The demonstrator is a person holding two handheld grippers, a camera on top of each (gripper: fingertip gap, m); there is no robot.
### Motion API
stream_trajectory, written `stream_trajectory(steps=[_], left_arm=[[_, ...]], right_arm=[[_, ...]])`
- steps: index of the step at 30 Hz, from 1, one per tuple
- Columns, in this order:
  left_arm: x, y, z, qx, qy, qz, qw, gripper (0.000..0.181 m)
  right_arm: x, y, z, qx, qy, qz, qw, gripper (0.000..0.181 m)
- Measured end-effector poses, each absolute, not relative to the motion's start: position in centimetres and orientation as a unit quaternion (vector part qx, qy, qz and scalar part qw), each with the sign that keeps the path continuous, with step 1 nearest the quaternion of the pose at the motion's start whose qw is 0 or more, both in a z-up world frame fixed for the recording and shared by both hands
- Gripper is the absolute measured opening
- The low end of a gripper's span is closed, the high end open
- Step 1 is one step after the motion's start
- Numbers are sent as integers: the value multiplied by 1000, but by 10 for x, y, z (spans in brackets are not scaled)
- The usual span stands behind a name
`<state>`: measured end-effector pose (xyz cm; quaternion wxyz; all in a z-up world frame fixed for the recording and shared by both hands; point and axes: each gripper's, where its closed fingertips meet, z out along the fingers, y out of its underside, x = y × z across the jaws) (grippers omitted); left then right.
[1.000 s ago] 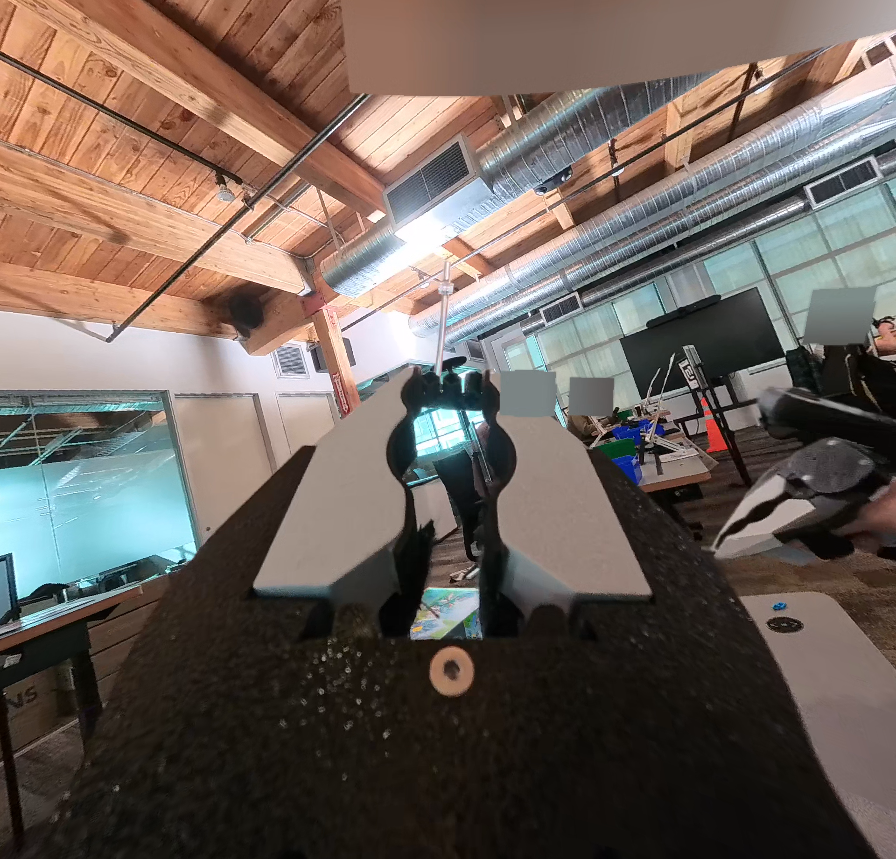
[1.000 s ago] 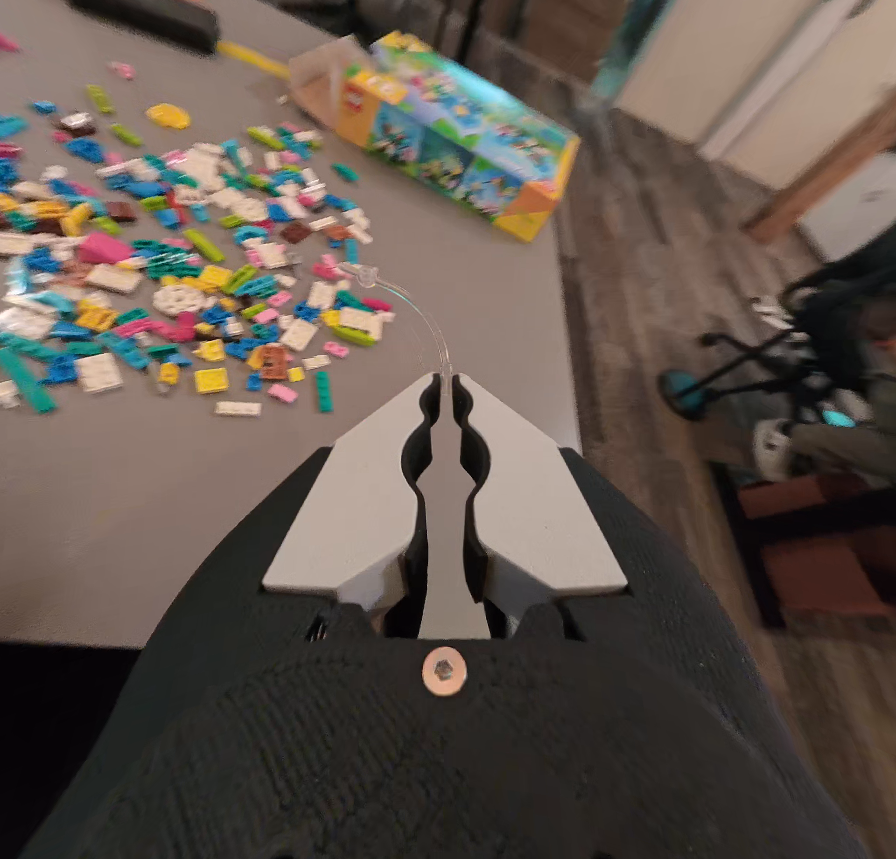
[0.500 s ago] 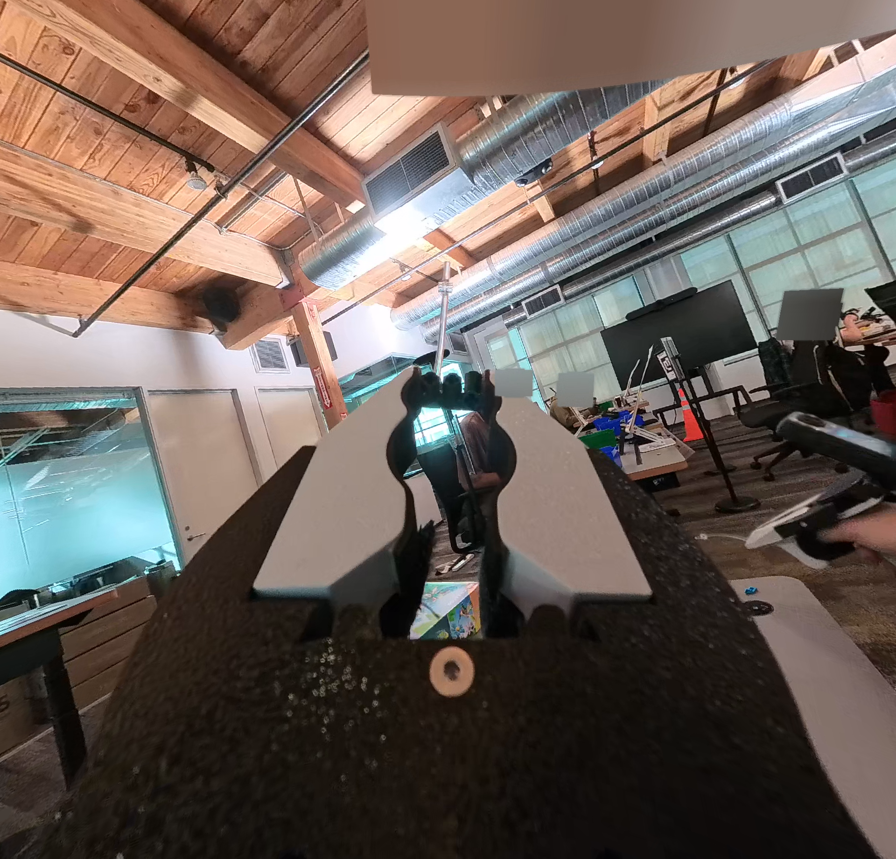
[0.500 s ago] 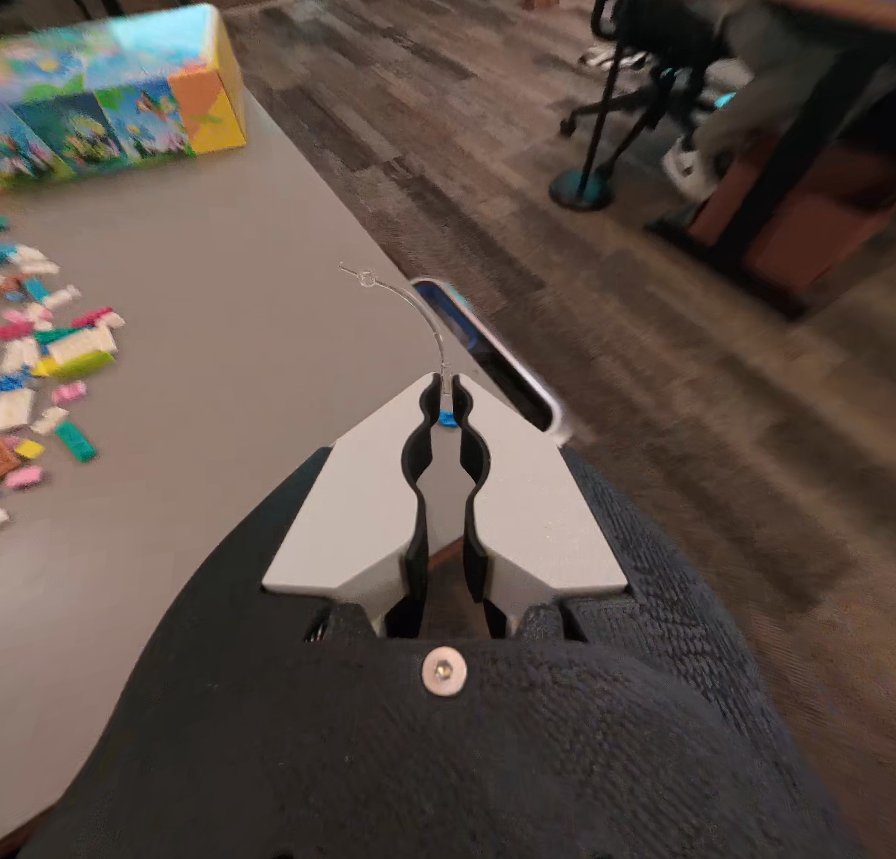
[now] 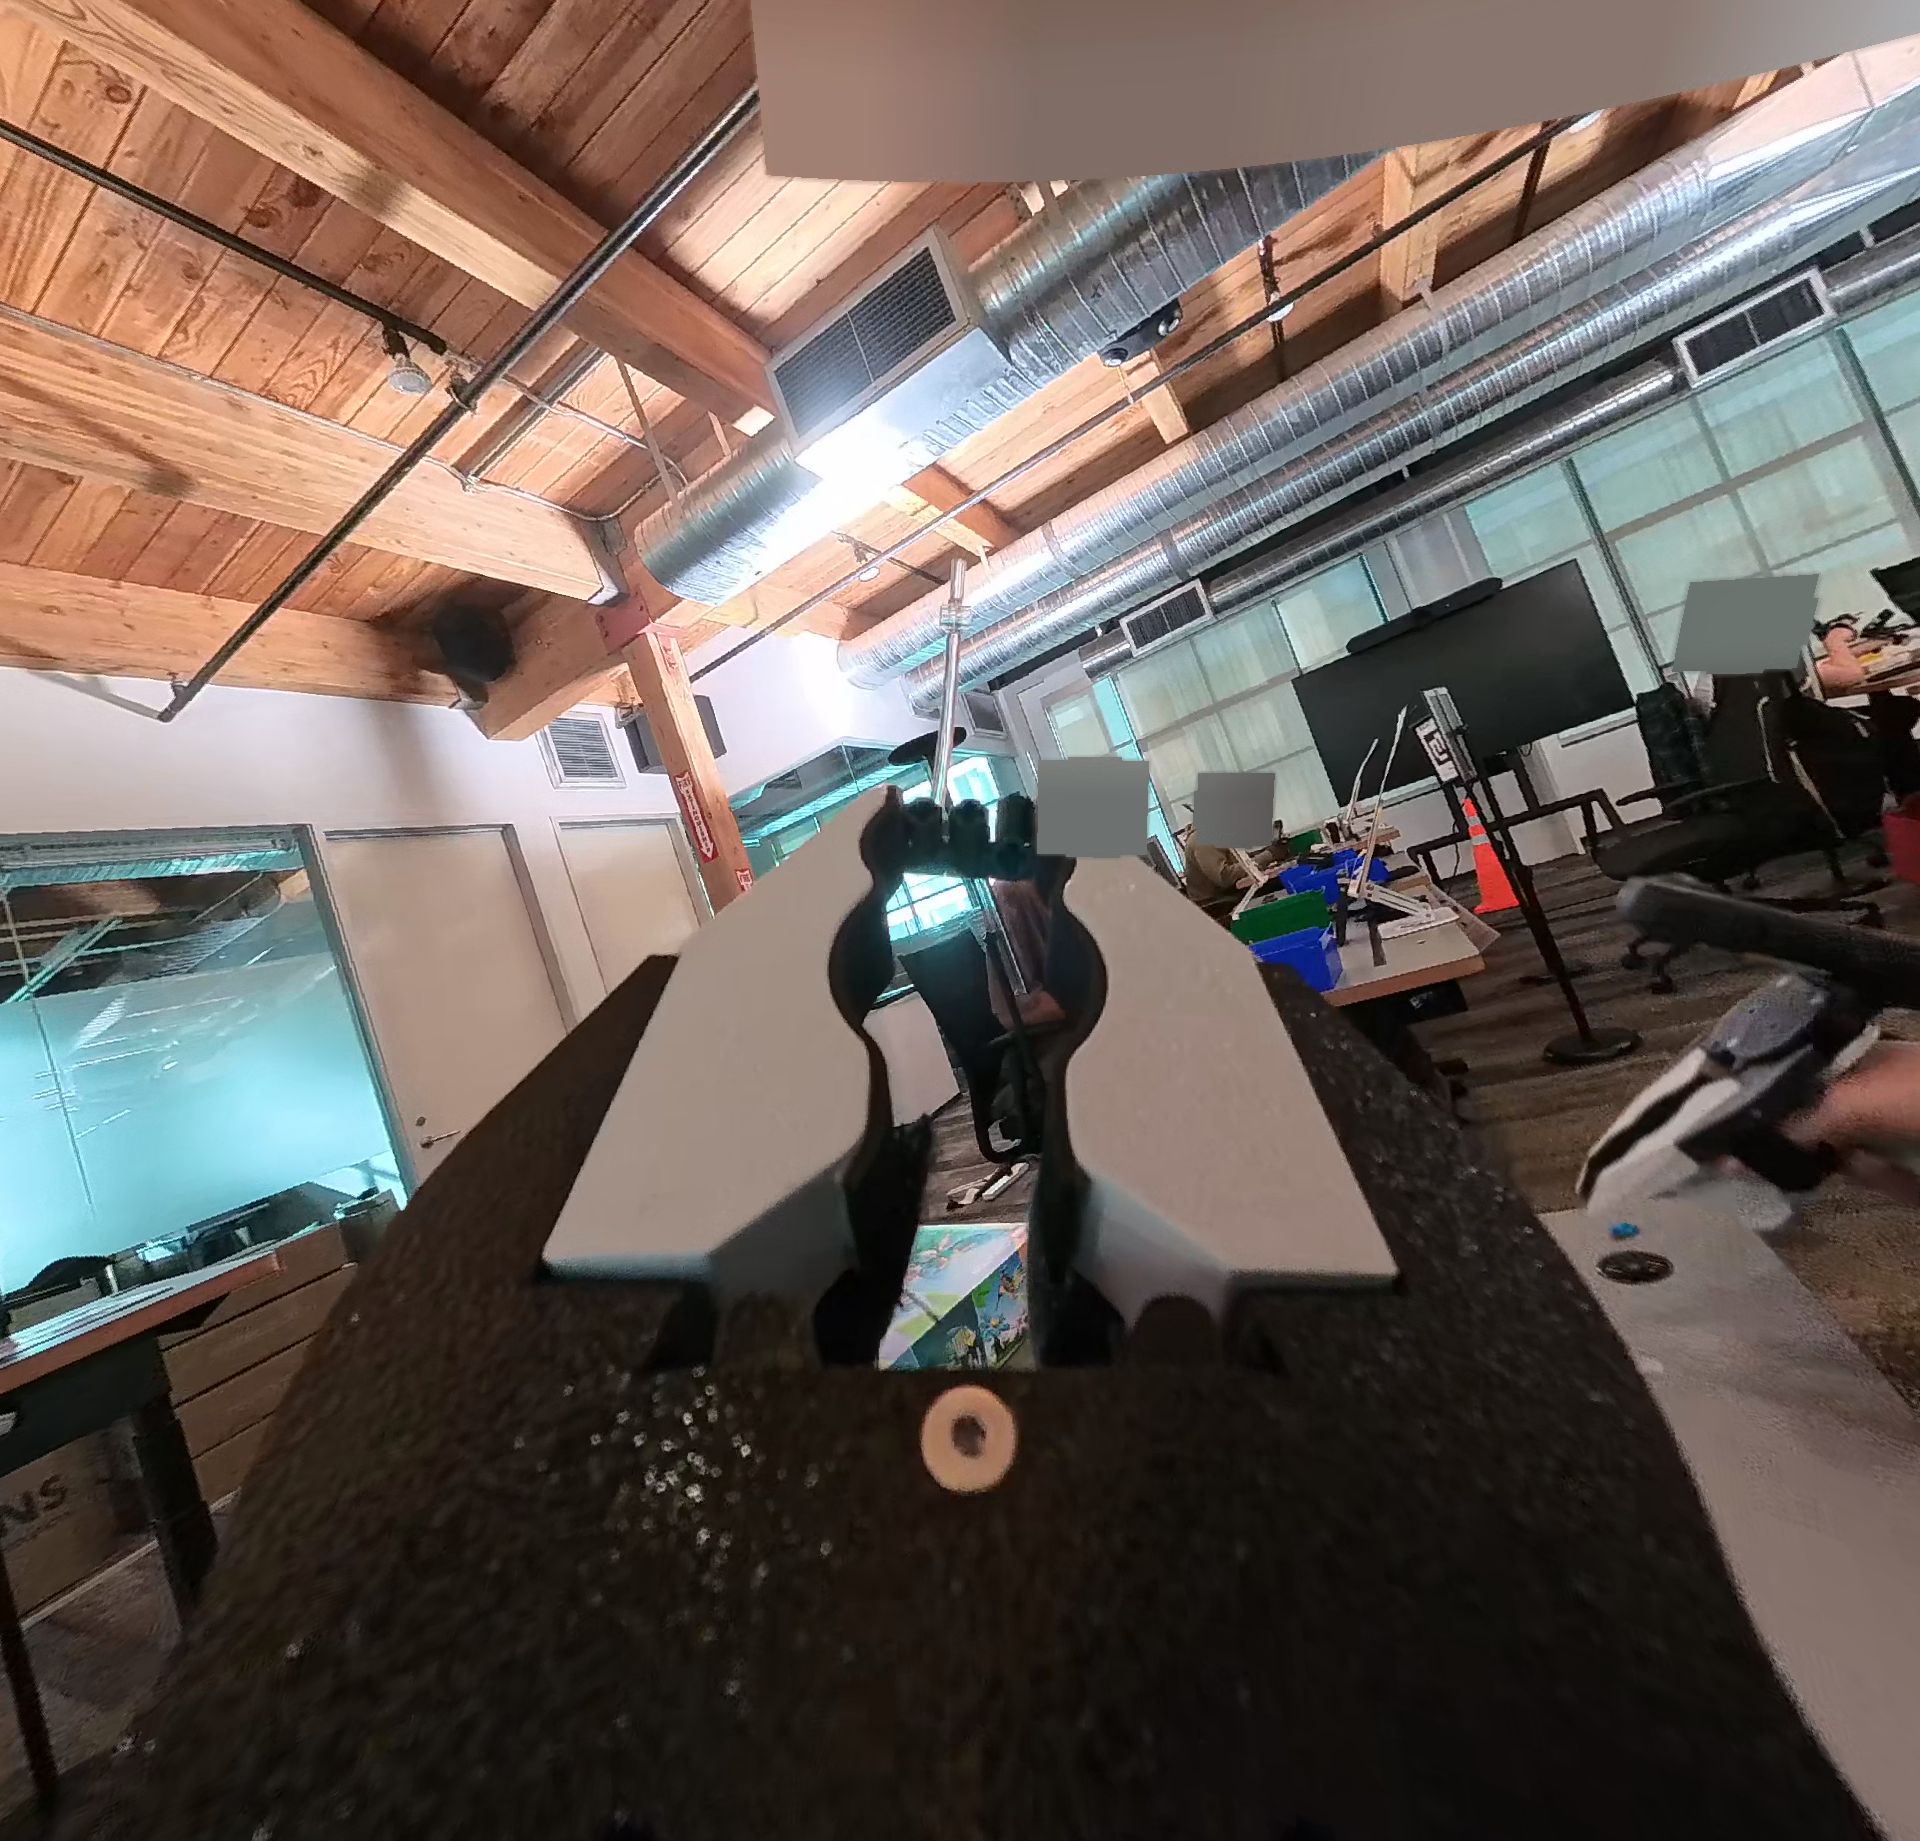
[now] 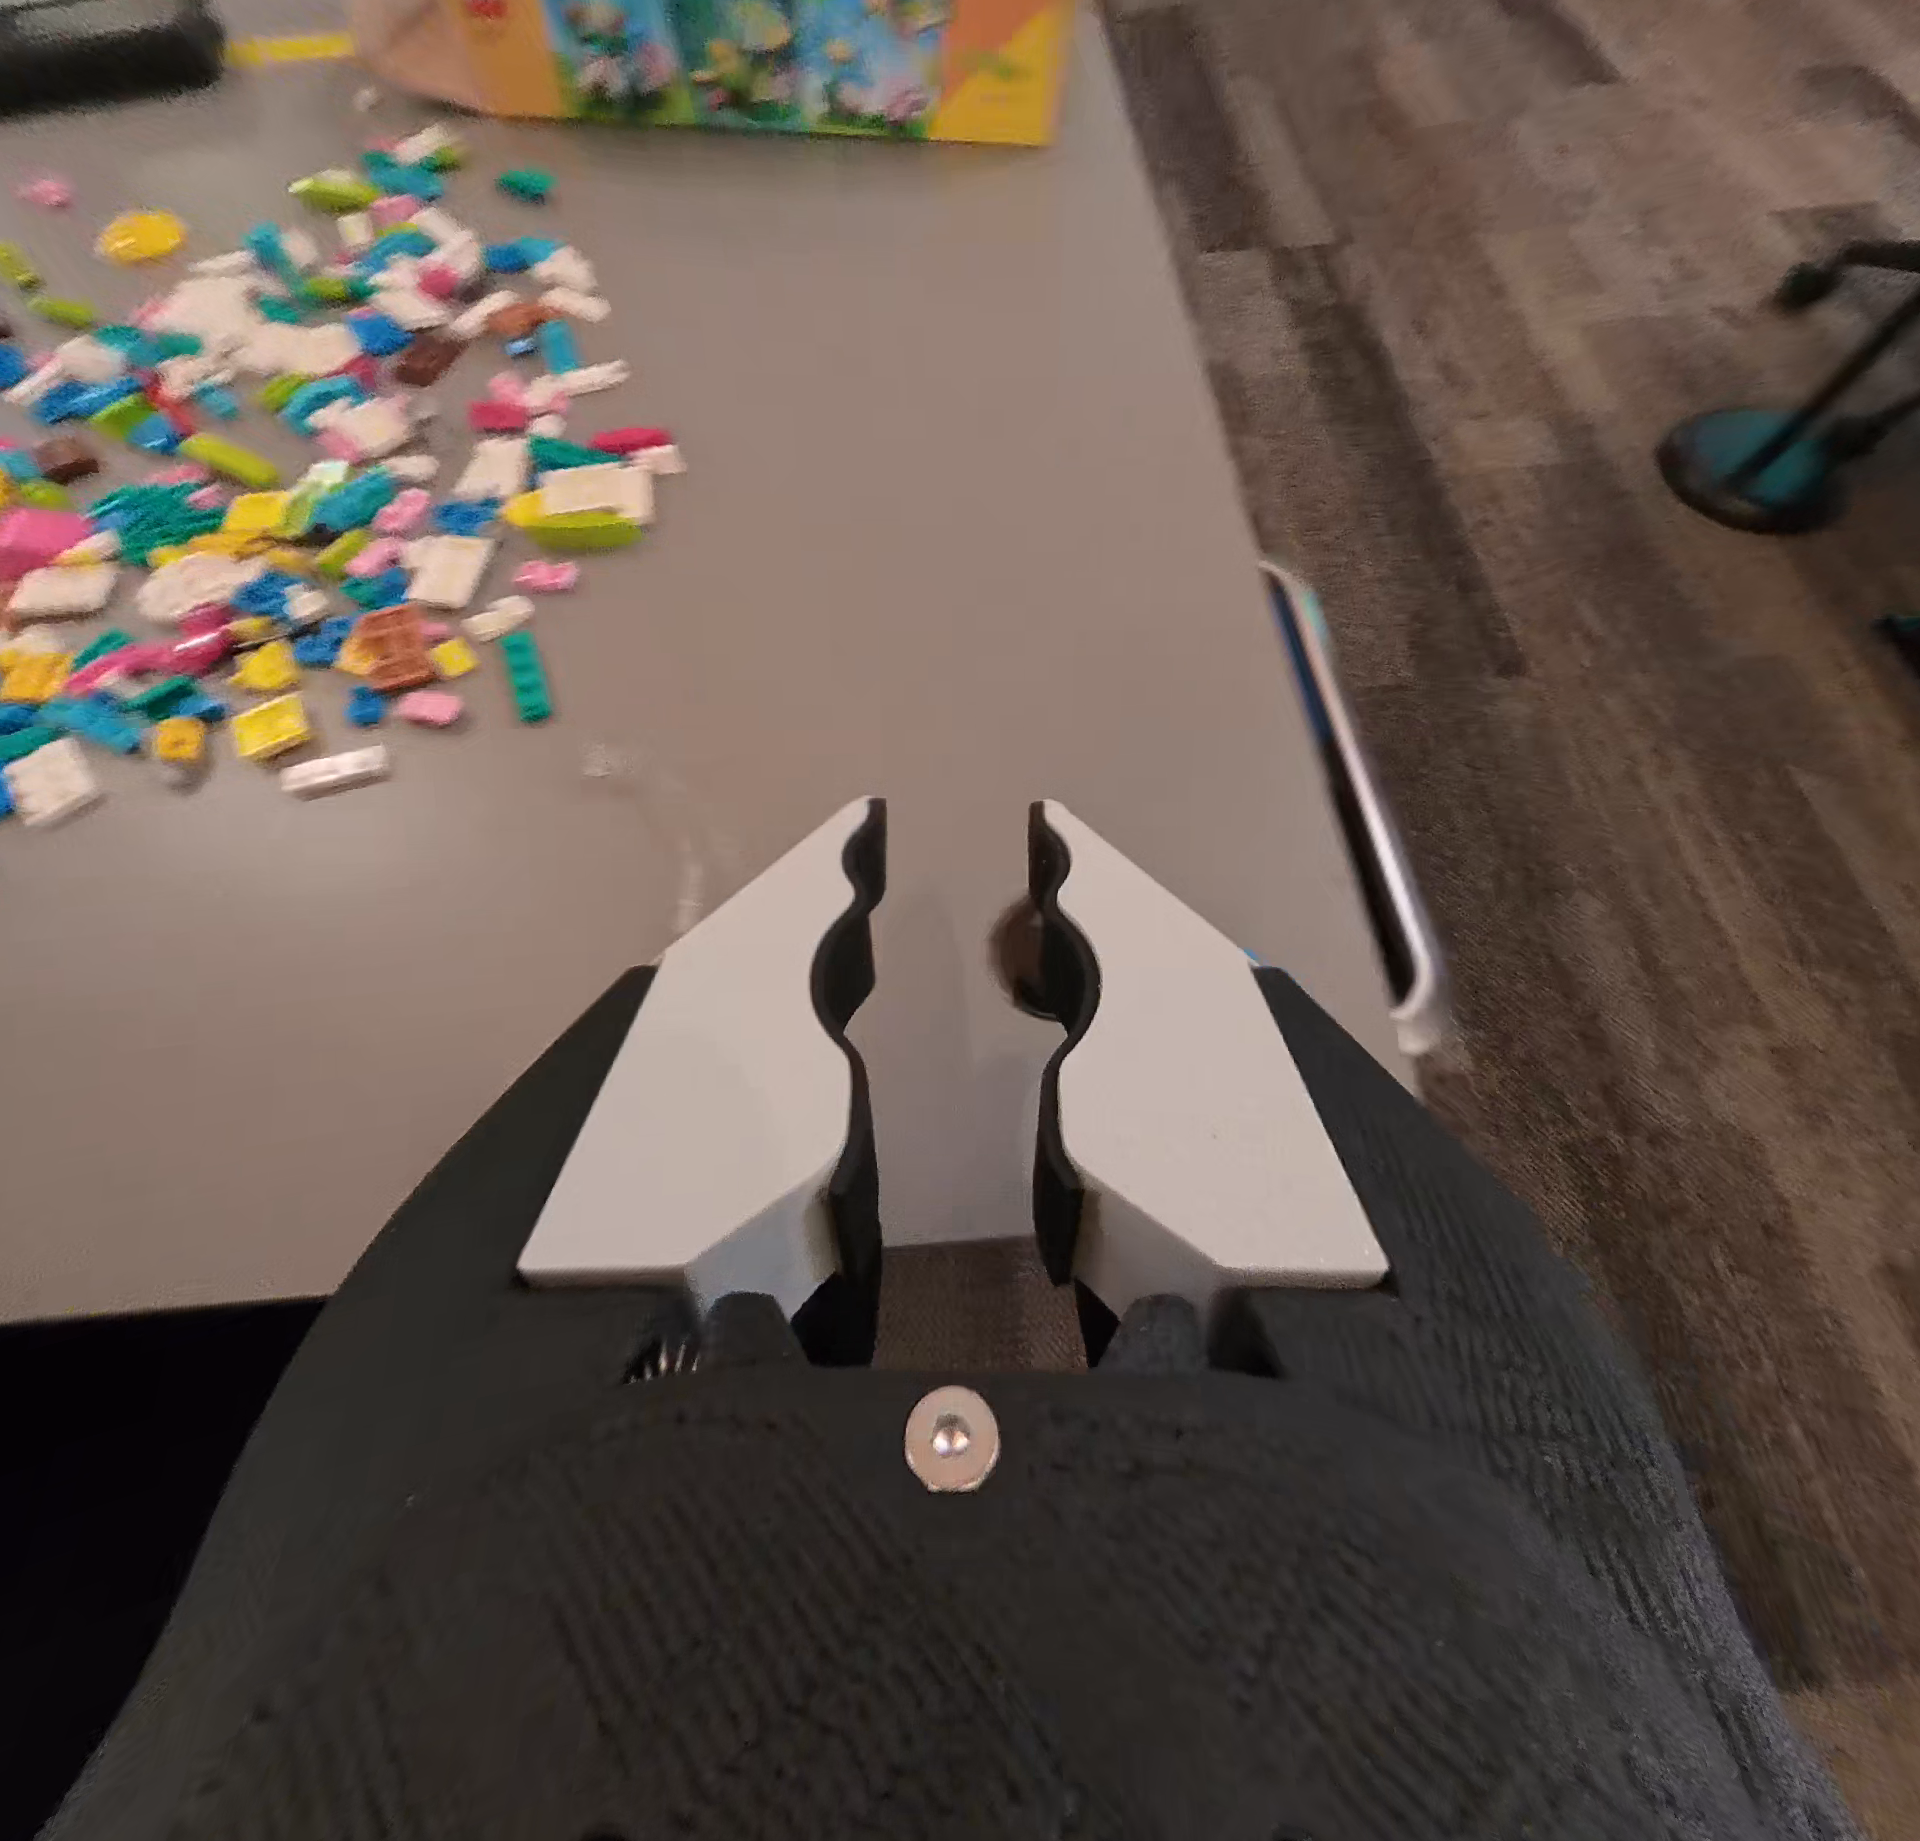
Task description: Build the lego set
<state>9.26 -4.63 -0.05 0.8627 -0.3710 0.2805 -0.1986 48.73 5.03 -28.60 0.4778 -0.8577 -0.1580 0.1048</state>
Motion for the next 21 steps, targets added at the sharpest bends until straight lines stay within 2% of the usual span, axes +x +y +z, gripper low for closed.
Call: stream_trajectory(steps=[3,10,18,21], left_arm=[[92,-46,0,-371,280,-197,863,22],[92,-46,0,-371,282,-191,864,22],[91,-44,-1,-372,281,-190,864,22],[89,-46,1,-370,278,-191,866,22]], right_arm=[[533,57,-303,-882,-110,40,456,21],[553,66,-334,-896,-104,-3,432,21],[544,65,-336,-899,-126,19,419,11],[510,71,-316,-876,-164,37,452,10]])
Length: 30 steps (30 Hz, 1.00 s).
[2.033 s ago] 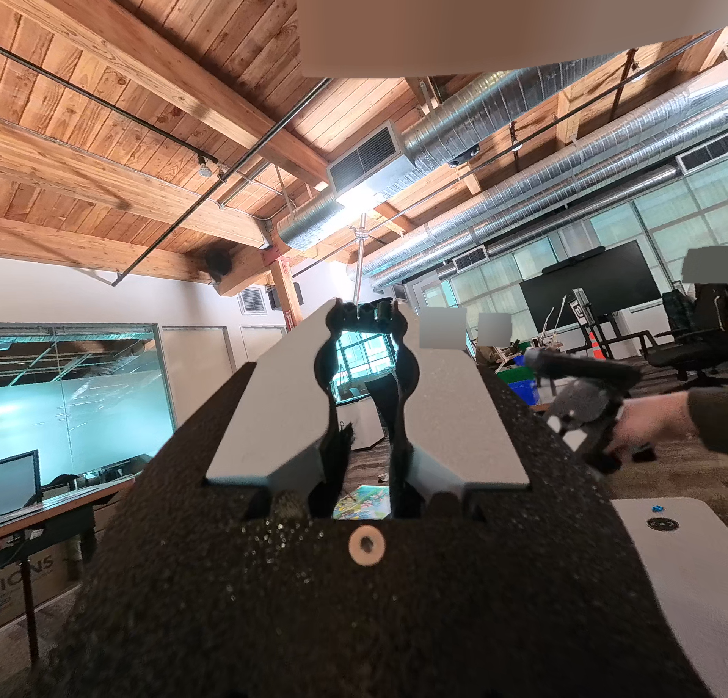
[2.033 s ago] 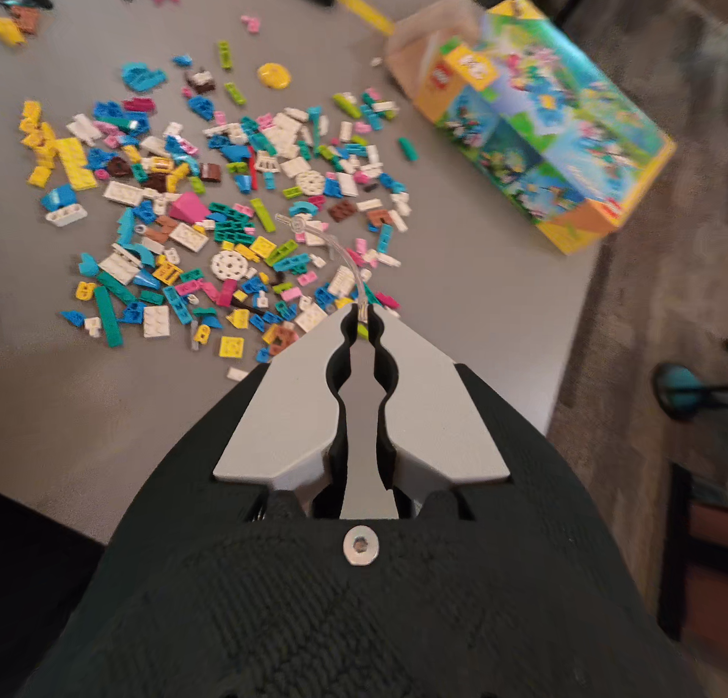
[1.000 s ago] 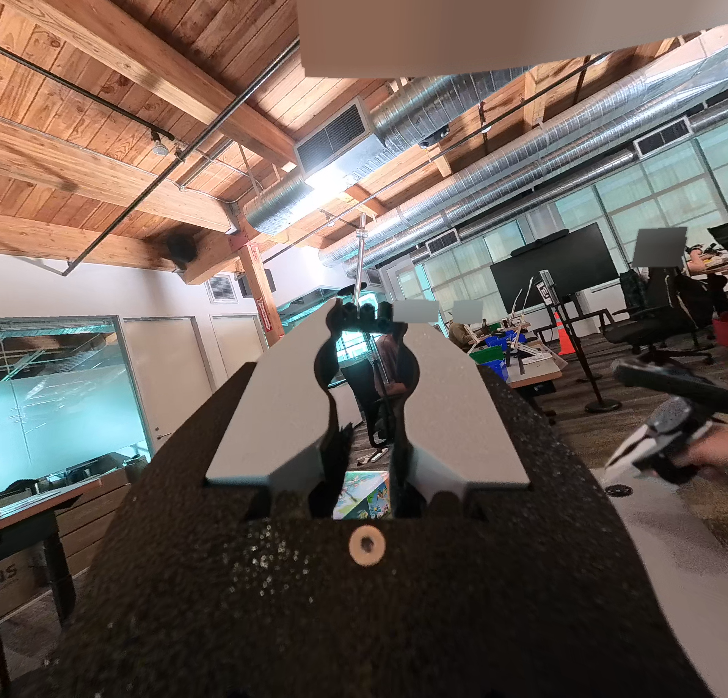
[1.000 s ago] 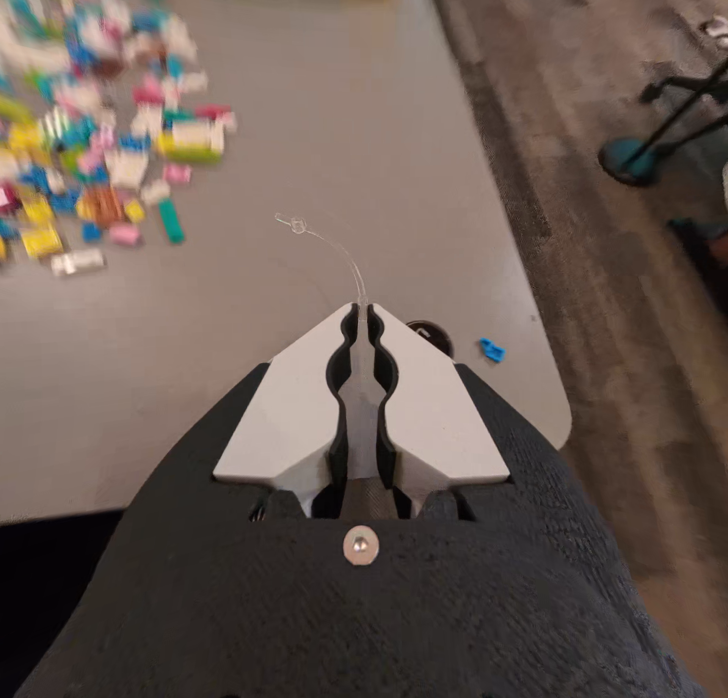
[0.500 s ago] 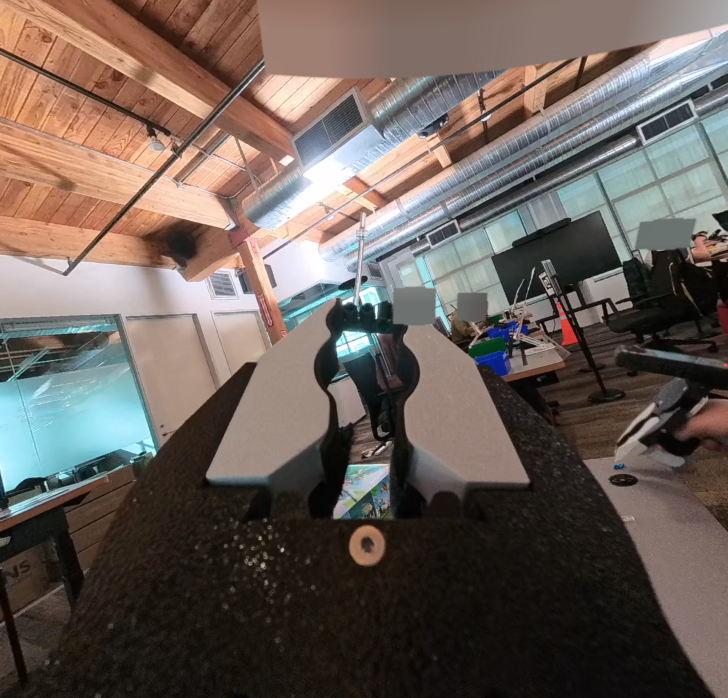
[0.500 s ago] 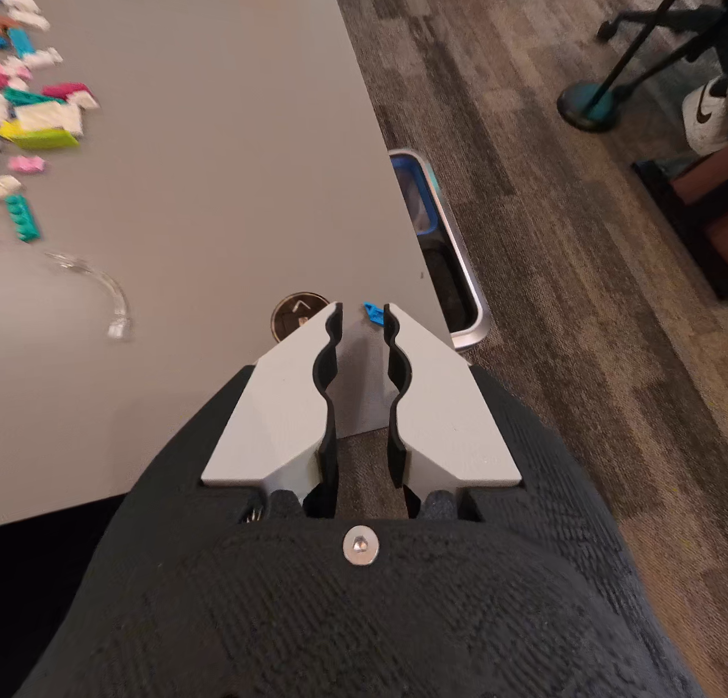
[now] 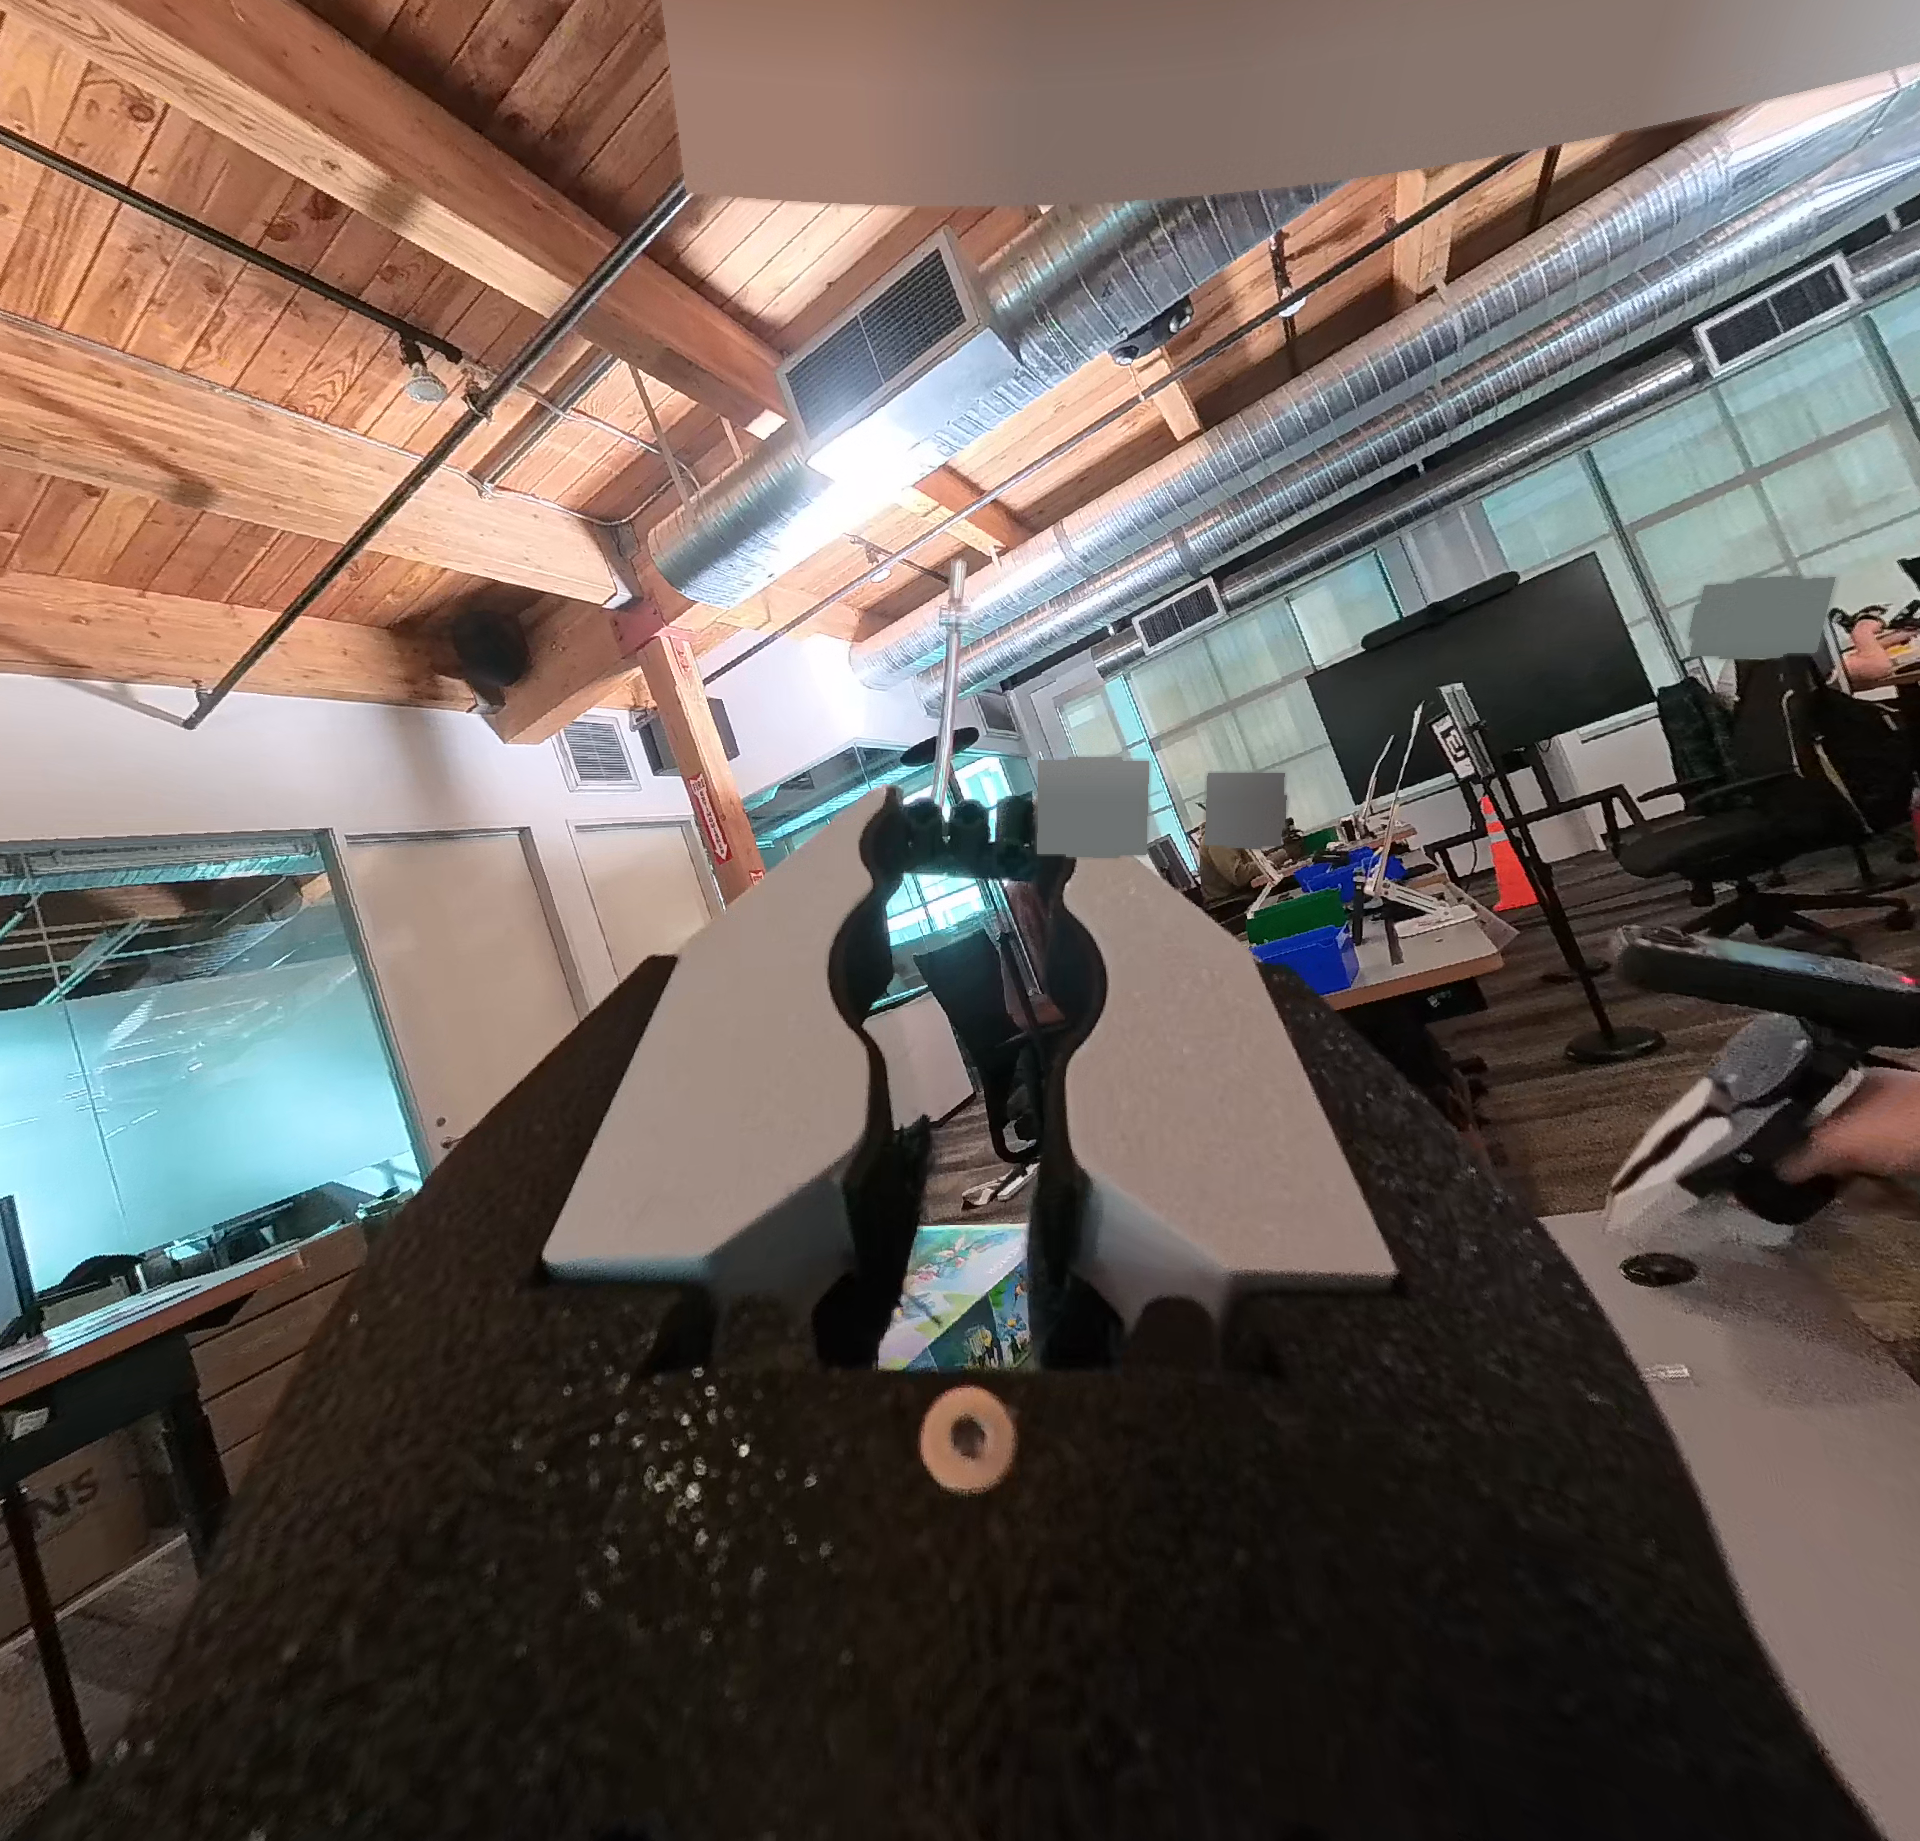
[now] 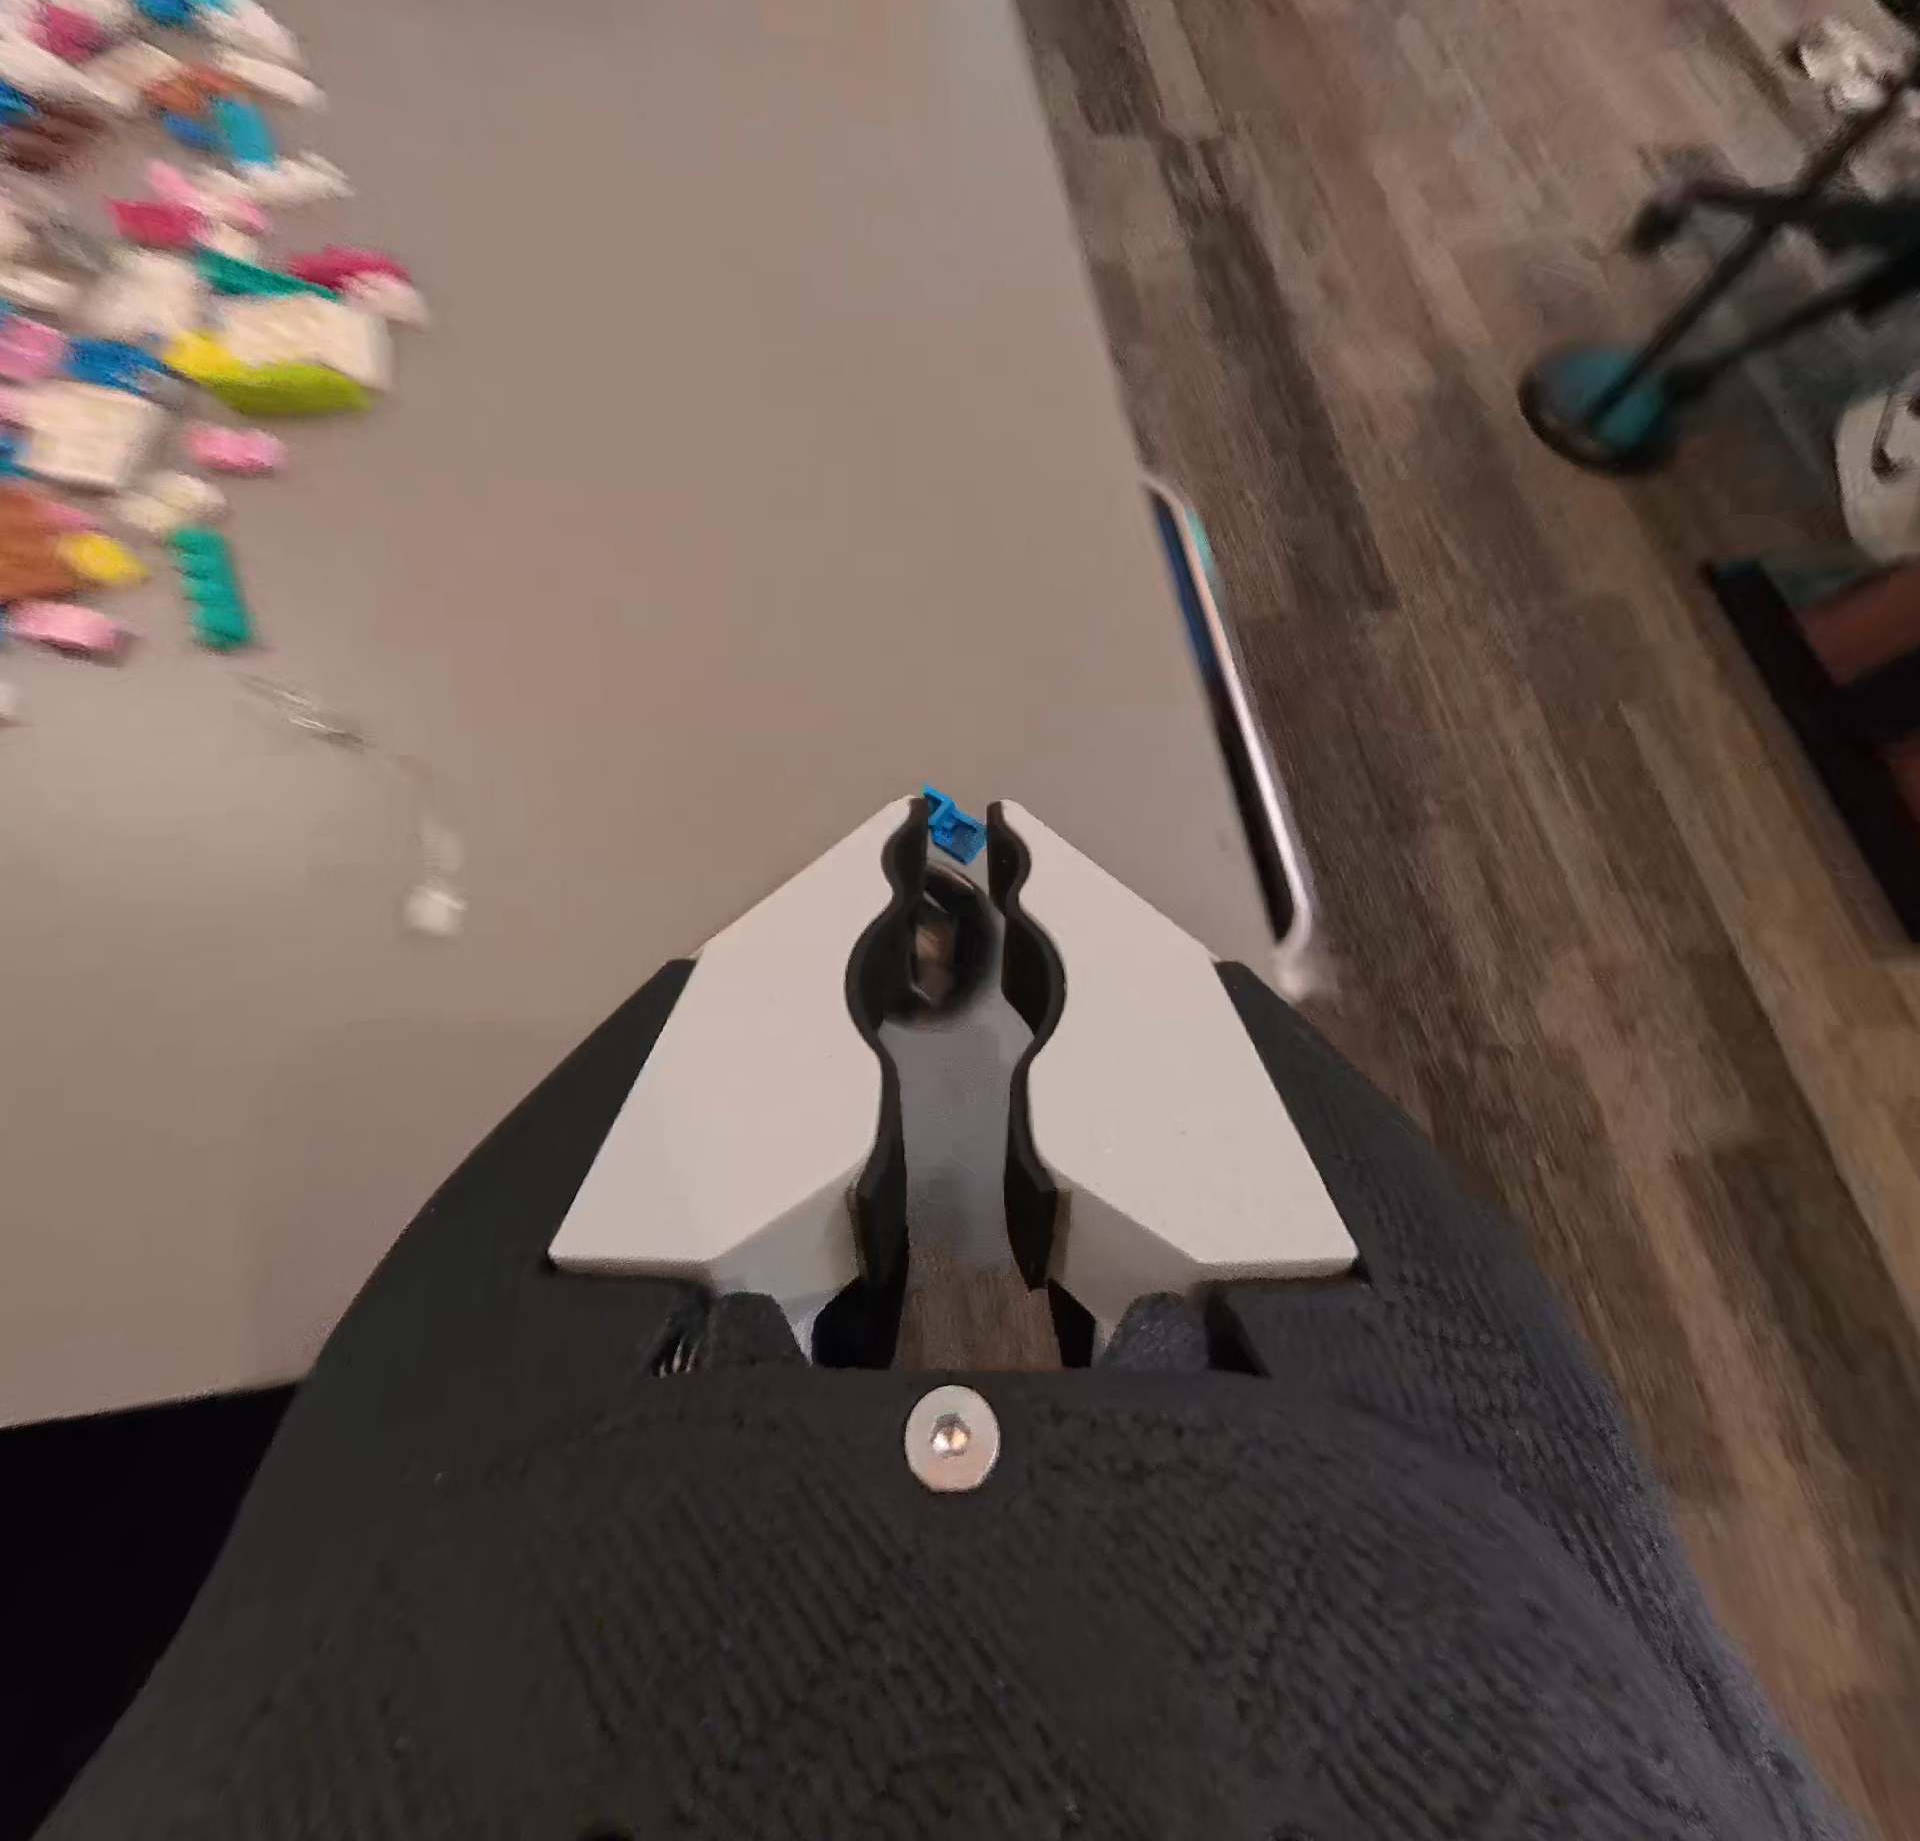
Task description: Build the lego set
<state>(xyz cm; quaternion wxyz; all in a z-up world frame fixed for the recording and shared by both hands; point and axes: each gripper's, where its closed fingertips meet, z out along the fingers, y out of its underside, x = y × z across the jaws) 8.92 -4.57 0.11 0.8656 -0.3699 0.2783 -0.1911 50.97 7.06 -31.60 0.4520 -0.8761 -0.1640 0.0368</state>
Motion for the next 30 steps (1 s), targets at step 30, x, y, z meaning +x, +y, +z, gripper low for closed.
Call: stream_trajectory(steps=[30], left_arm=[[87,-53,8,-362,286,-212,862,22]], right_arm=[[393,56,-336,-868,-482,49,107,10]])
